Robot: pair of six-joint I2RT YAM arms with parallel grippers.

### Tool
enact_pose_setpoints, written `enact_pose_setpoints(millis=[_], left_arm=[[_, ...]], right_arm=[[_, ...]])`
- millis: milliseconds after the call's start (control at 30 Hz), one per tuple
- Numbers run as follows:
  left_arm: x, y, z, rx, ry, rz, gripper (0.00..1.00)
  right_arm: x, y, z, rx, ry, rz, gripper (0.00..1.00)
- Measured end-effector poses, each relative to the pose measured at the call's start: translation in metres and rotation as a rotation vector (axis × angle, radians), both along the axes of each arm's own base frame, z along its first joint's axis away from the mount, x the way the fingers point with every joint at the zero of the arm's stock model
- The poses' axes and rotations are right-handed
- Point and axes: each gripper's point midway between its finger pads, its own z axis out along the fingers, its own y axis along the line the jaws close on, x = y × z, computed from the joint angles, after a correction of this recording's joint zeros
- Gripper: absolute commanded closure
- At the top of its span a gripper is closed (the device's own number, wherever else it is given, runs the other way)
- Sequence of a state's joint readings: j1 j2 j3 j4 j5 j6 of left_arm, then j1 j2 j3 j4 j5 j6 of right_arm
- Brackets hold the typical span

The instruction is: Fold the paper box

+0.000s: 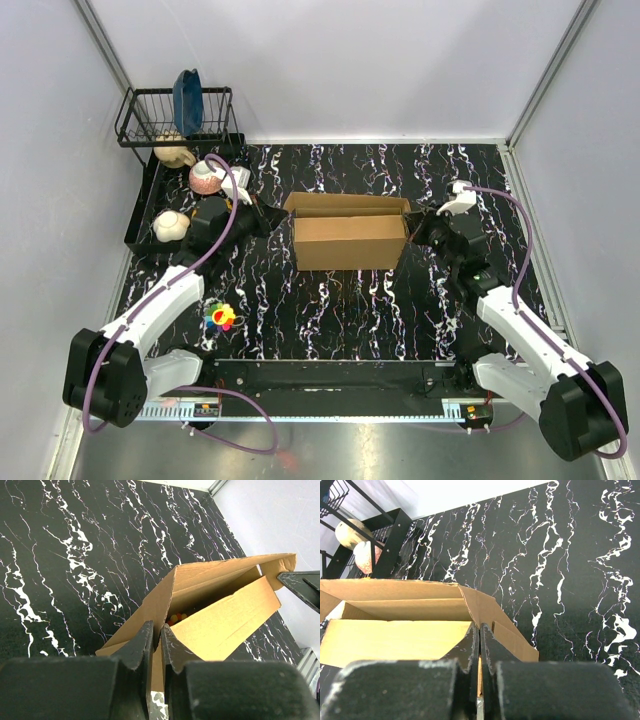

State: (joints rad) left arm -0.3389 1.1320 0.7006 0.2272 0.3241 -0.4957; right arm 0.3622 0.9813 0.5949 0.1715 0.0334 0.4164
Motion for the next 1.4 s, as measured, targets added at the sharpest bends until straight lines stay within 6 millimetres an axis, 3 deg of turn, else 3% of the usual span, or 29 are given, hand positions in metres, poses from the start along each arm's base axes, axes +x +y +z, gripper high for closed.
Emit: enact_pose_setpoints(millis=[467,767,1100,1400], left_arm=[[0.004,0.004,0.000,0.005,-0.002,0.035,0.81],[0.005,0.000,0.009,-0.026,-0.002,0.024,0.96],[0.007,-0.008,0.030,-0.059,0.023,-0.006,0.98],[0.005,-0.011,0.031,-0.099,0.061,-0.011,1.00]], right_arm=[[0.001,0.000,-0.001,-0.001,-0.006,-0.006,1.00],[0.000,0.002,-0.001,-0.002,-0.006,0.000,1.00],[-0.002,0.002,-0.004,-0.010,0.008,-0.004,1.00],[-0.002,0.001,-0.005,-0.016,0.010,-0.015,1.00]])
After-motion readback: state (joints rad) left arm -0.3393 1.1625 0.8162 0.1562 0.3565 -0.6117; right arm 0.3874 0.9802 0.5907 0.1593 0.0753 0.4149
